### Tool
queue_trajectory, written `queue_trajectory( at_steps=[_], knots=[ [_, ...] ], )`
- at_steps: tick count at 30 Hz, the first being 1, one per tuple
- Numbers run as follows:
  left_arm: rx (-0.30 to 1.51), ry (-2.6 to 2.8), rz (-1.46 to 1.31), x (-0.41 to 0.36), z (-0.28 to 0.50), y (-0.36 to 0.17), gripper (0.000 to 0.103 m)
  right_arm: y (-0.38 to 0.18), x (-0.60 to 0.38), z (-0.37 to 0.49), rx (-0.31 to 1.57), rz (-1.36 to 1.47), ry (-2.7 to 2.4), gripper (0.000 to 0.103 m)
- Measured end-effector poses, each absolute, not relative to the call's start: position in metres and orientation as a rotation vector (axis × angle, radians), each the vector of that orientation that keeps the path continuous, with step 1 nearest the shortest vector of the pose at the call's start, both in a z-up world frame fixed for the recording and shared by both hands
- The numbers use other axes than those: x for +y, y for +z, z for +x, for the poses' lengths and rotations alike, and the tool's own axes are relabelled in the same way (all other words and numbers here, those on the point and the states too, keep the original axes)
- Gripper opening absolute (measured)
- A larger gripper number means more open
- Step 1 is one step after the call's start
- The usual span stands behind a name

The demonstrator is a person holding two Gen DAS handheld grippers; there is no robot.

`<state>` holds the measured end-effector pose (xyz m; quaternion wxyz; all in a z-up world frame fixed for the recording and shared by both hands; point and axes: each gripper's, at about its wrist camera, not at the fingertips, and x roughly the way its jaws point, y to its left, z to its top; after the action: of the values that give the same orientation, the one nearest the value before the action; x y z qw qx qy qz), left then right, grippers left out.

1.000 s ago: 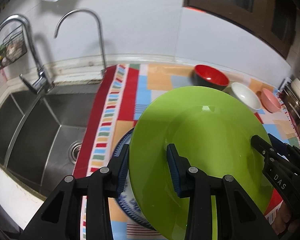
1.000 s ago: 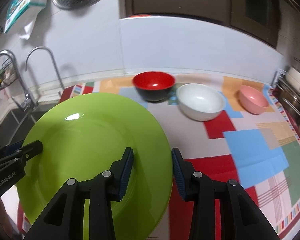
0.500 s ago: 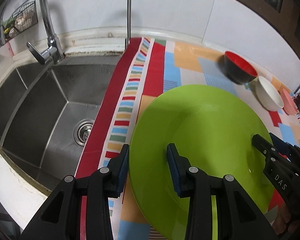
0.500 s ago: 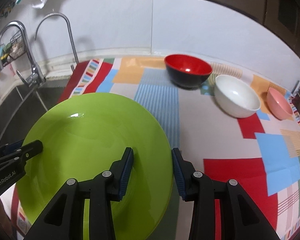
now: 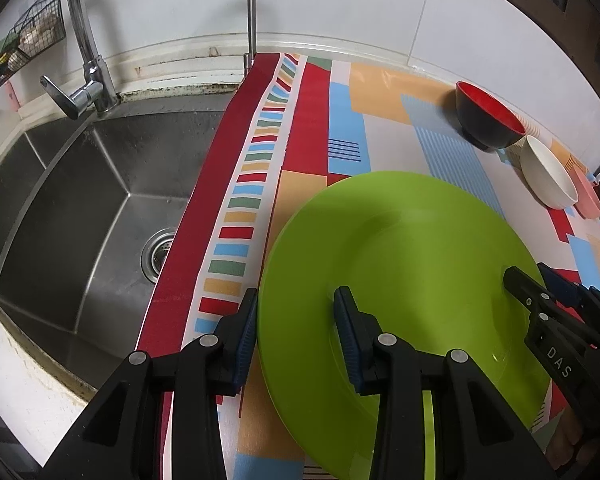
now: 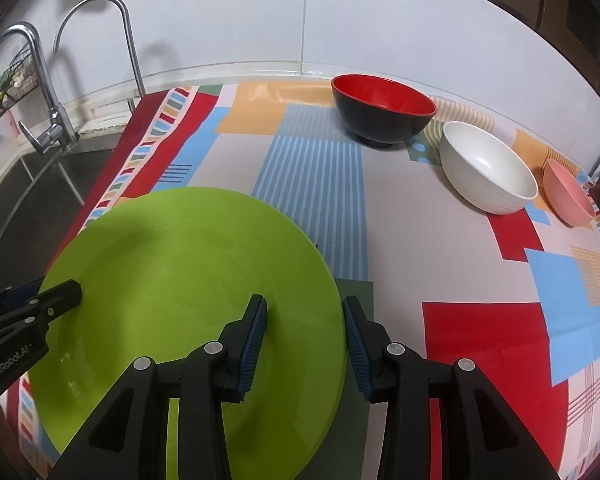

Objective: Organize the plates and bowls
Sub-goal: 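Lower the plate onto the blue-and-white plates and open both grippers, then move both grippers to the white bowl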

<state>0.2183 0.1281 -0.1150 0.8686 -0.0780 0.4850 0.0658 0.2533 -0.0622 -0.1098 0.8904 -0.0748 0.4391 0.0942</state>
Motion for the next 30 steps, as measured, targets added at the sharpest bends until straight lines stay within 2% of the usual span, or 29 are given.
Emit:
queue_trajectory(
  at_steps=[5,7,8,10,11,21,30],
  knots=[
    [1.028,0.128,-0.144,0.126,0.22,-0.119,0.038,-0.112,-0.063,0.256,0.925,-0.151,0.196,0.041],
    [1.019,0.12,-0.14,0.126,0.22,-0.119,0.043,-0.111,-0.063,0.255,0.92,-0.151,0.2,0.041],
    [1.015,0.116,-0.132,0.125,0.22,-0.119,0.048,-0.11,-0.063,0.255,0.919,-0.151,0.202,0.042],
    [1.003,0.122,-0.11,0.124,0.219,-0.116,0.054,-0.11,-0.064,0.256,0.921,-0.146,0.204,0.056],
    [0.997,0.127,-0.098,0.123,0.218,-0.114,0.055,-0.109,-0.065,0.256,0.918,-0.142,0.201,0.057],
    [0.93,0.05,-0.078,0.092,0.215,-0.081,0.066,-0.084,-0.088,0.241,0.849,-0.119,0.182,0.057],
    [0.857,-0.014,-0.062,0.04,0.215,-0.044,0.067,-0.053,-0.143,0.229,0.773,-0.07,0.138,0.057]
  ],
)
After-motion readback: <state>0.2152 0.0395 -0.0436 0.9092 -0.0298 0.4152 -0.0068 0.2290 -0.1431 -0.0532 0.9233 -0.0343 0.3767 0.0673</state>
